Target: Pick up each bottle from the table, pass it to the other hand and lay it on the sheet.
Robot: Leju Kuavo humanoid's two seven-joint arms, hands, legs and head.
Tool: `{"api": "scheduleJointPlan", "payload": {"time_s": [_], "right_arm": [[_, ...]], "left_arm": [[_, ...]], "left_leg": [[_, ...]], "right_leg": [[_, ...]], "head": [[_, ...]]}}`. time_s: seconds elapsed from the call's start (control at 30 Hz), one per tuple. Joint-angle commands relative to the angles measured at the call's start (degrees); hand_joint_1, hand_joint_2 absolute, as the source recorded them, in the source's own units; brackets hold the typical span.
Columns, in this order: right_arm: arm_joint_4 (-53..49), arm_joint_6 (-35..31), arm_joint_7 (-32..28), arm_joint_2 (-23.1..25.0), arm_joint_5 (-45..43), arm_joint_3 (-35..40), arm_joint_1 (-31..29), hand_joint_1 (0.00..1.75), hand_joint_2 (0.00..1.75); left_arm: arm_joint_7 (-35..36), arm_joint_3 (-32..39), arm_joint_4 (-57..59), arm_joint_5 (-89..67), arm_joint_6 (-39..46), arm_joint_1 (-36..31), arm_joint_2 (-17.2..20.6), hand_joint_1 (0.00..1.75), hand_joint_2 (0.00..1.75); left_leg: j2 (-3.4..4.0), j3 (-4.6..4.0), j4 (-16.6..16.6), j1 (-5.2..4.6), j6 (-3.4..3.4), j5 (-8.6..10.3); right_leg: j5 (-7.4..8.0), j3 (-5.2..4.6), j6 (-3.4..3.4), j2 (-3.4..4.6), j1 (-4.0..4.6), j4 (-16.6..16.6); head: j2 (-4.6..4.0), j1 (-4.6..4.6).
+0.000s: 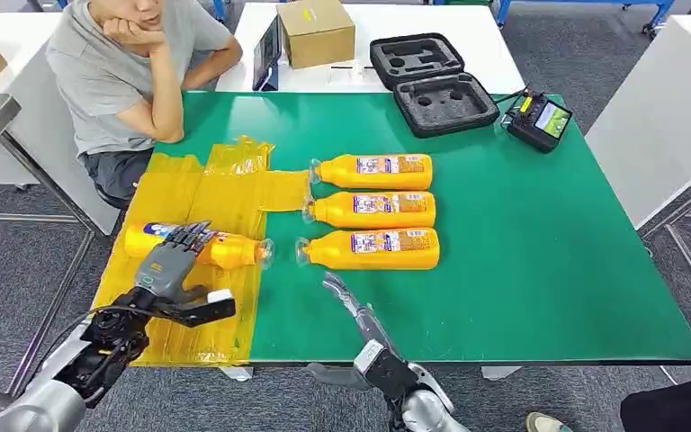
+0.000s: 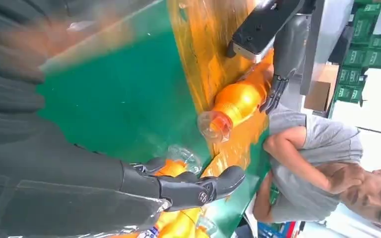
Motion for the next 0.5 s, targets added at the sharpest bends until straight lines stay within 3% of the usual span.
{"api": "scheduleJointPlan", "payload": {"time_s": [0.03,0.13,0.17,0.33,0.47,0.5], "right_arm": [[3.48,-1.10,0.02,-0.19,0.21,0.43,-1.32,0.00,1.75],[3.51,-1.58,0.02,-0.13,0.54,0.46,-1.46,0.00,1.75],[3.44,-1.89,0.02,-0.13,0.77,0.35,-1.34,0.00,1.75],[3.09,-2.01,0.02,-0.12,0.82,0.10,-1.09,0.00,1.75],[3.37,-1.99,0.02,0.13,1.14,-0.75,-1.14,0.00,1.75],[3.37,-1.99,0.02,0.13,1.14,-0.75,-1.14,0.00,1.75]], "left_arm": [[0.64,-1.92,5.94,-0.85,-0.18,-1.45,-0.54,0.00,1.75],[-1.47,-0.82,2.27,1.35,-0.37,-0.98,0.80,0.00,1.75],[-2.19,-0.17,-3.15,3.09,-0.92,0.95,2.25,0.00,0.00],[-2.68,0.20,-10.30,5.21,-2.85,3.74,3.72,0.00,0.00],[-0.13,1.37,-30.02,8.07,-8.37,11.78,9.55,0.00,0.00],[-0.13,1.37,-30.02,8.07,-8.37,11.78,9.55,0.00,0.00]], "left_leg": [[0.01,0.15,-0.06,0.01,-0.05,0.00],[0.02,0.18,-0.03,0.03,-0.06,-0.01],[0.05,0.22,-0.06,0.05,-0.12,0.00],[0.08,0.16,-0.05,0.06,-0.17,0.03],[0.21,0.14,0.00,0.09,-0.19,-0.07],[0.15,0.08,0.00,0.09,-0.18,-0.04]], "right_leg": [[0.00,0.12,-0.04,0.05,0.01,-0.05],[0.01,0.15,-0.05,0.07,0.02,-0.03],[0.01,0.18,-0.09,0.13,0.04,-0.05],[0.01,0.11,-0.06,0.13,0.04,-0.03],[-0.05,0.08,-0.08,0.29,0.07,0.00],[-0.03,0.04,-0.07,0.22,0.07,0.00]], "head": [[0.00,0.00],[0.00,0.00],[0.00,0.00],[0.00,0.00],[0.00,0.00],[0.00,0.00]]}}
